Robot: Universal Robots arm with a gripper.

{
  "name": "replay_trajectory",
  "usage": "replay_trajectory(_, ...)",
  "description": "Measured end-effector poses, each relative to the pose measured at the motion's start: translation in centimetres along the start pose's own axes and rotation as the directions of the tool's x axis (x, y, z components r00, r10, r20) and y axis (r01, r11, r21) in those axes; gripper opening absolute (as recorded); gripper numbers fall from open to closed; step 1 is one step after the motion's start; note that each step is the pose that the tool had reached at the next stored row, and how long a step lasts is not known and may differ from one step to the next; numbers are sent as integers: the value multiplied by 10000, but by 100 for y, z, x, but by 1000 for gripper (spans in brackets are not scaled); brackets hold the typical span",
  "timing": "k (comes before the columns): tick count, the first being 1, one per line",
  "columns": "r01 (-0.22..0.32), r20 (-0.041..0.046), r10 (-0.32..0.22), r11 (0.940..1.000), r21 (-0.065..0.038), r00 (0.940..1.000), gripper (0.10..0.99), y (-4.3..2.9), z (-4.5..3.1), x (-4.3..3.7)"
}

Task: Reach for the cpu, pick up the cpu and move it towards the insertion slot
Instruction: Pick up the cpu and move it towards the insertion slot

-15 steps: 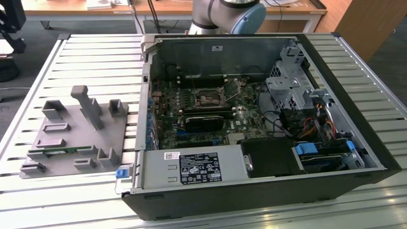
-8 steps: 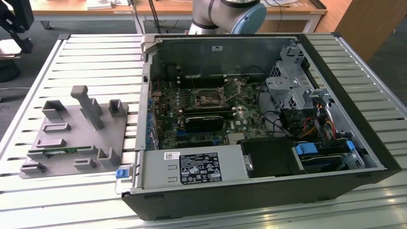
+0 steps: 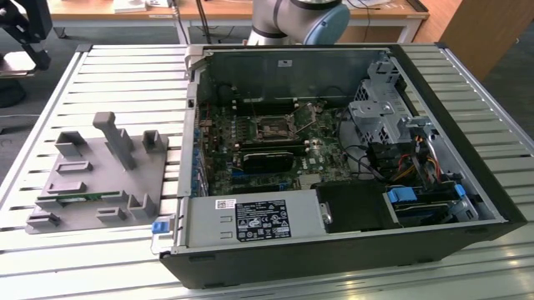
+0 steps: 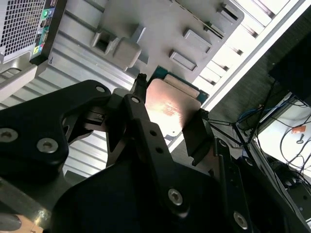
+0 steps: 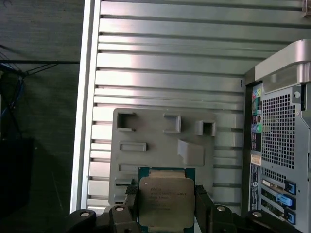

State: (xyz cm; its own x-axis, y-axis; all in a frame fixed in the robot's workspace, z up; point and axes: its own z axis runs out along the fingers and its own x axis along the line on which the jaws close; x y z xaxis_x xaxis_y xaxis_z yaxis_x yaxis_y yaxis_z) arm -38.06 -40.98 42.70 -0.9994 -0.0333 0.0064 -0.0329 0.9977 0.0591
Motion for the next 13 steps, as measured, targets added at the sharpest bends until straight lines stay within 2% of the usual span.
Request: replay_trajectory(13,0,0,0,10000,0,10000,545,-5,-1,-145)
